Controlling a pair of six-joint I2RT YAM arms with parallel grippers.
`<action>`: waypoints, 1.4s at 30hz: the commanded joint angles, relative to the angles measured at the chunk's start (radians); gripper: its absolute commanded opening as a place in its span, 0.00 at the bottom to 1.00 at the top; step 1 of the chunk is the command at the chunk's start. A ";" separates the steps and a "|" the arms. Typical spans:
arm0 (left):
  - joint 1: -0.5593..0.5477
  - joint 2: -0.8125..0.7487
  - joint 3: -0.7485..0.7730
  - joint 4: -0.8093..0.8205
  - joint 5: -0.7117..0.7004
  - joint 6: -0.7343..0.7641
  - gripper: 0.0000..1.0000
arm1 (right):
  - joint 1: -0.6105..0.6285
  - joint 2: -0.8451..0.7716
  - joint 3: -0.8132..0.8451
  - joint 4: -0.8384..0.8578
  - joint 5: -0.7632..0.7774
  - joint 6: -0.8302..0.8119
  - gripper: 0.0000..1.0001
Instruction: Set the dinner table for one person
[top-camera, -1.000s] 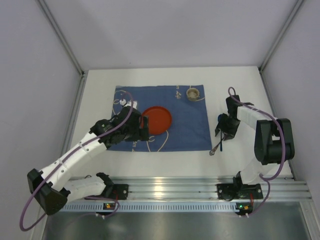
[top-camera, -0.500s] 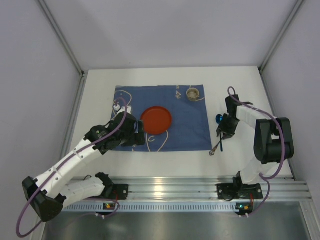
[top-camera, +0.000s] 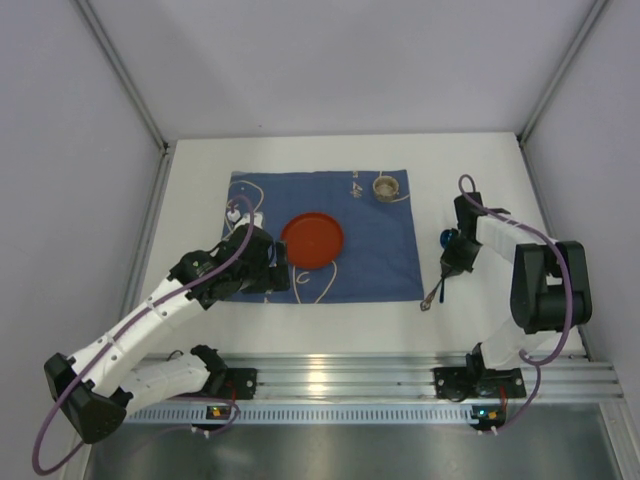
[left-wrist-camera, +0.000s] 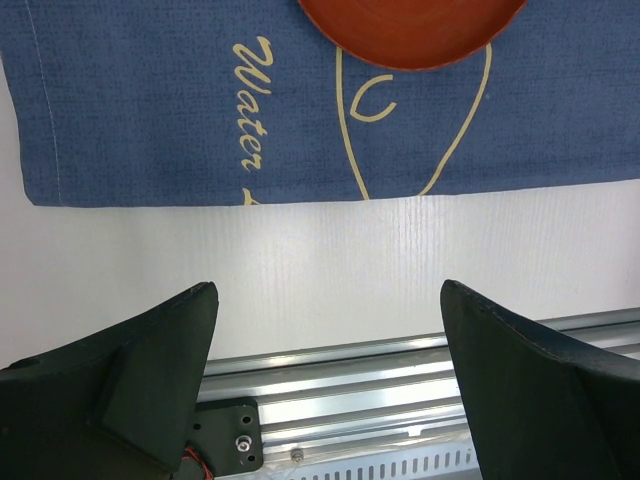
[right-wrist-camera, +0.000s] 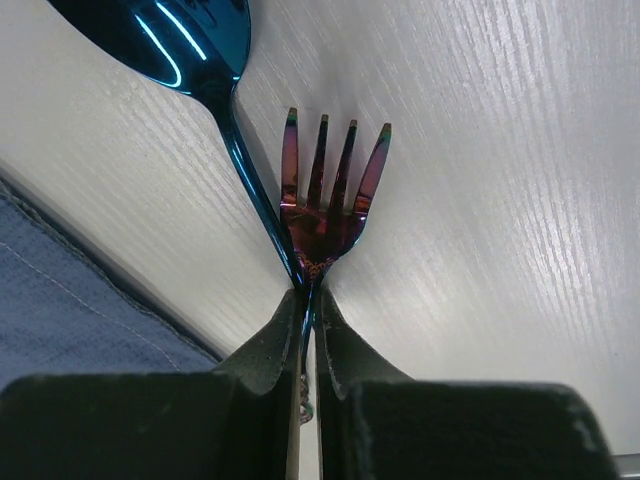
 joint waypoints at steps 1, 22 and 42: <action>0.001 -0.008 -0.006 -0.006 -0.008 -0.002 0.98 | -0.006 -0.036 -0.023 0.044 0.034 -0.015 0.00; 0.001 0.001 -0.023 0.020 0.014 -0.018 0.98 | 0.111 -0.211 -0.060 -0.007 -0.125 0.068 0.88; 0.001 -0.023 -0.025 -0.013 0.031 -0.075 0.98 | 0.137 -0.145 -0.146 0.110 -0.136 0.057 0.87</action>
